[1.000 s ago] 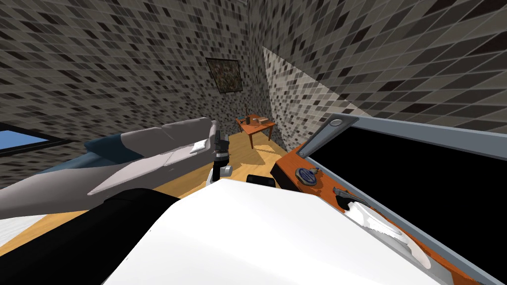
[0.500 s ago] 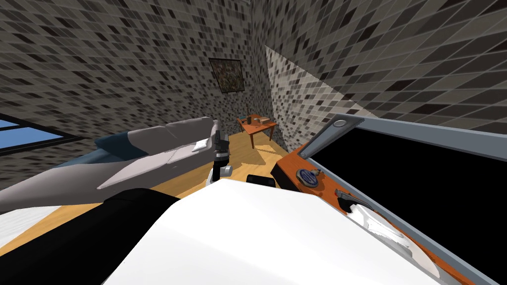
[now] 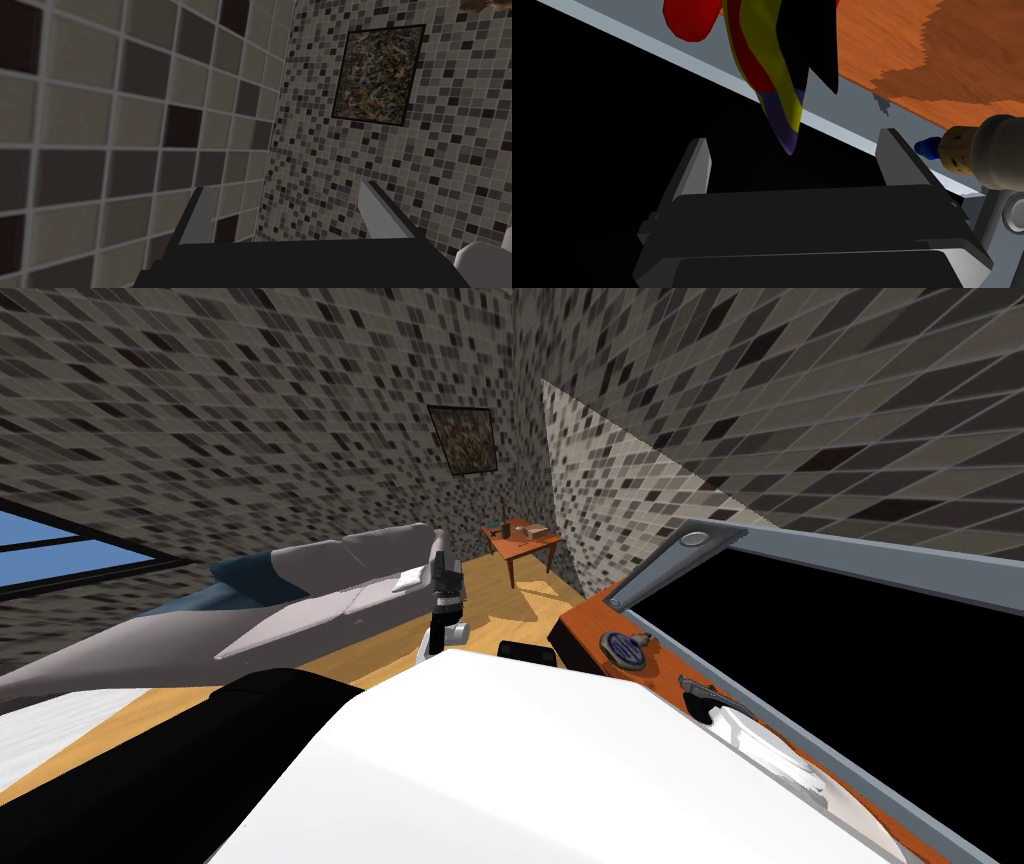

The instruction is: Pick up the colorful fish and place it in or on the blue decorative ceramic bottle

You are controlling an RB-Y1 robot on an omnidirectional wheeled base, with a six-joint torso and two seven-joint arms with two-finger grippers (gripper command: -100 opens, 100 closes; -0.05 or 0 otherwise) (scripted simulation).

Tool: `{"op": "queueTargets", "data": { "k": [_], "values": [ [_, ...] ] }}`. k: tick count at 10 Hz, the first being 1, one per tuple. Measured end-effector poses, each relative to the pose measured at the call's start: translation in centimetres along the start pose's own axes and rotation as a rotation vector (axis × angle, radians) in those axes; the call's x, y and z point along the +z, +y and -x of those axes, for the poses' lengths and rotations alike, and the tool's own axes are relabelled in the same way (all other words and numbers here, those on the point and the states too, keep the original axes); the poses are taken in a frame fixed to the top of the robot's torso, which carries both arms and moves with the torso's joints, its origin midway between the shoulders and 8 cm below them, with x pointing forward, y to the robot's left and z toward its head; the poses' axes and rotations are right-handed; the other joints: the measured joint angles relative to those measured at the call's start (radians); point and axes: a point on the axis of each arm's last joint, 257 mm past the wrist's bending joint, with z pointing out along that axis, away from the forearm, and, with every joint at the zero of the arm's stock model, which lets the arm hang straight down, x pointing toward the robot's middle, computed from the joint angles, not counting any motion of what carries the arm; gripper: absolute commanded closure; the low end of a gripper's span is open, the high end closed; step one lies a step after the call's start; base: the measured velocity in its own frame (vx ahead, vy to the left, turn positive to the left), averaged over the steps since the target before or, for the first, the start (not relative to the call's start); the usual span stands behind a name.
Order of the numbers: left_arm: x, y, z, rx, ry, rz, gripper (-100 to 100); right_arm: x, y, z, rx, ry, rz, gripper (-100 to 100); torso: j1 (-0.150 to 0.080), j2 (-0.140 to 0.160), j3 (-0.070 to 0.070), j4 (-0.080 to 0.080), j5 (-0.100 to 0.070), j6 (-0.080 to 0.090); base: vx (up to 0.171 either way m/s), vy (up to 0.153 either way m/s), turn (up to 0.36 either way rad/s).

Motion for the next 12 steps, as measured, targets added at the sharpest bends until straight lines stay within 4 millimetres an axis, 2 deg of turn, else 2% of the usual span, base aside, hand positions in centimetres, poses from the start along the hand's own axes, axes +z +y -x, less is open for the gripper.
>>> {"op": "queueTargets", "data": {
  "k": [3, 4, 8, 9, 10, 12],
  "values": [
    [0.0, 0.0, 0.0, 0.000, 0.000, 0.000, 0, -0.1, -0.5, -0.7, 0.001, 0.011, -0.010, -100, 0.000, 0.000, 0.000, 0.000, 0.000, 0.000, 0.000, -0.002, 0.009],
    [0.0, 0.0, 0.0, 0.000, 0.000, 0.000, 0, -0.1, -0.5, -0.7, 0.001, 0.011, -0.009, 100, 0.000, 0.000, 0.000, 0.000, 0.000, 0.000, 0.000, 0.000, 0.000],
    [0.0, 0.0, 0.0, 0.000, 0.000, 0.000, 0, -0.1, -0.5, -0.6, 0.001, 0.010, -0.009, 100, -0.001, 0.000, 0.000, 0.000, -0.001, 0.000, 0.000, 0.000, 0.000],
    [0.0, 0.0, 0.0, 0.000, 0.000, 0.000, 0, -0.1, -0.5, -0.6, 0.001, 0.010, -0.009, 0, -0.001, 0.000, 0.000, 0.000, -0.001, 0.000, 0.000, 0.000, 0.000],
    [0.0, 0.0, 0.0, 0.000, 0.000, 0.000, 0, -0.1, -0.5, -0.6, 0.001, 0.010, -0.009, 100, -0.001, 0.000, 0.000, 0.000, -0.001, 0.000, 0.001, 0.004, -0.068],
    [0.0, 0.0, 0.0, 0.000, 0.000, 0.000, 0, 0.0, -0.4, 0.5, -0.006, -0.006, -0.005, 100, 0.000, 0.000, 0.000, 0.000, 0.000, 0.000, 0.002, 0.010, -0.086]
  ]
}}
